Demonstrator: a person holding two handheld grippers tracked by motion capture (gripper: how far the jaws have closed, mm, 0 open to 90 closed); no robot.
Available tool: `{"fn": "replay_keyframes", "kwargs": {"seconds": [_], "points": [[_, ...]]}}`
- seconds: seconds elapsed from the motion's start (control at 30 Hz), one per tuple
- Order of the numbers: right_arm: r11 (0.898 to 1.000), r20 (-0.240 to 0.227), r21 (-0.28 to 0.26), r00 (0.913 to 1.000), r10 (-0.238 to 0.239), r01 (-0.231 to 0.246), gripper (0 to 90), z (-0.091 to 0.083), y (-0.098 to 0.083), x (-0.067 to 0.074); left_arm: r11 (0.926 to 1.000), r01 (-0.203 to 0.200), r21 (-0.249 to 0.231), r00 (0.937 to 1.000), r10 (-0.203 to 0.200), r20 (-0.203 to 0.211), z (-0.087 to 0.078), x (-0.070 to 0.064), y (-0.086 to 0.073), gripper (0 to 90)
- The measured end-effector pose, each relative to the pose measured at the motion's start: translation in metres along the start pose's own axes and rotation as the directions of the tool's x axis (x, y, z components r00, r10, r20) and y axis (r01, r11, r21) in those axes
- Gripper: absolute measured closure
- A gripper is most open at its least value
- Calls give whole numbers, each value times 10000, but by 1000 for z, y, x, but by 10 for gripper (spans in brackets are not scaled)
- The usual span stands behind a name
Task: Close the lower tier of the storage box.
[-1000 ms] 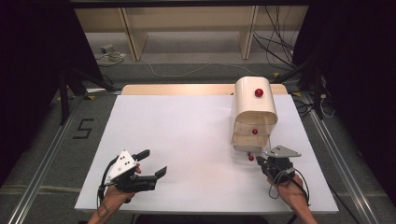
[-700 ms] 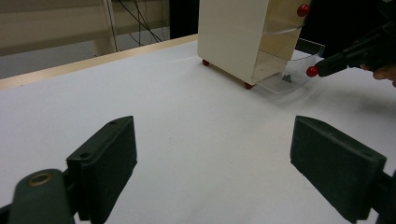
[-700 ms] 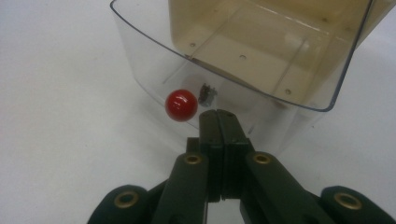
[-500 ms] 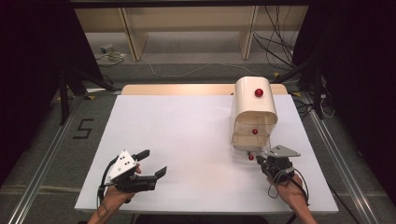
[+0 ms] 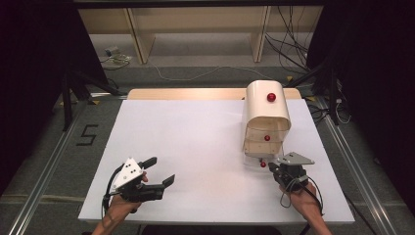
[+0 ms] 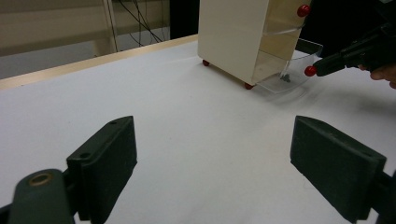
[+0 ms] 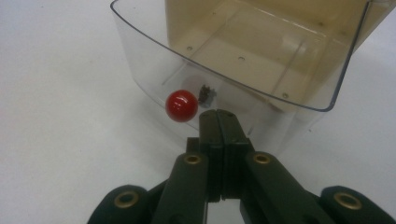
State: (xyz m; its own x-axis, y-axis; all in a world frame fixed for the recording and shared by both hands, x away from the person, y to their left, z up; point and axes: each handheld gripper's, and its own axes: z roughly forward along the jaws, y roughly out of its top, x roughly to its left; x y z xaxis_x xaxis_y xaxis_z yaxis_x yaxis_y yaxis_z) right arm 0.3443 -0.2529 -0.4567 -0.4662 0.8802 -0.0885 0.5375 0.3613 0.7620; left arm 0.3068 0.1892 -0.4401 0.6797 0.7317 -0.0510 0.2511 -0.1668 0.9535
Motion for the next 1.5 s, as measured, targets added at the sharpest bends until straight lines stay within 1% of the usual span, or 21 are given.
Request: {"fn": "replay_keyframes", "kwargs": {"seconds": [0.43, 1.5], "points": [[9999, 130, -116, 9999, -68, 69, 900, 2, 0, -1, 10000, 12, -18, 10000, -12, 1, 0, 0, 0, 144], [9998, 376, -204, 9993, -13, 21, 900, 7, 2, 0, 10000, 13, -10, 10000, -13, -5, 1, 0, 0, 144]]}}
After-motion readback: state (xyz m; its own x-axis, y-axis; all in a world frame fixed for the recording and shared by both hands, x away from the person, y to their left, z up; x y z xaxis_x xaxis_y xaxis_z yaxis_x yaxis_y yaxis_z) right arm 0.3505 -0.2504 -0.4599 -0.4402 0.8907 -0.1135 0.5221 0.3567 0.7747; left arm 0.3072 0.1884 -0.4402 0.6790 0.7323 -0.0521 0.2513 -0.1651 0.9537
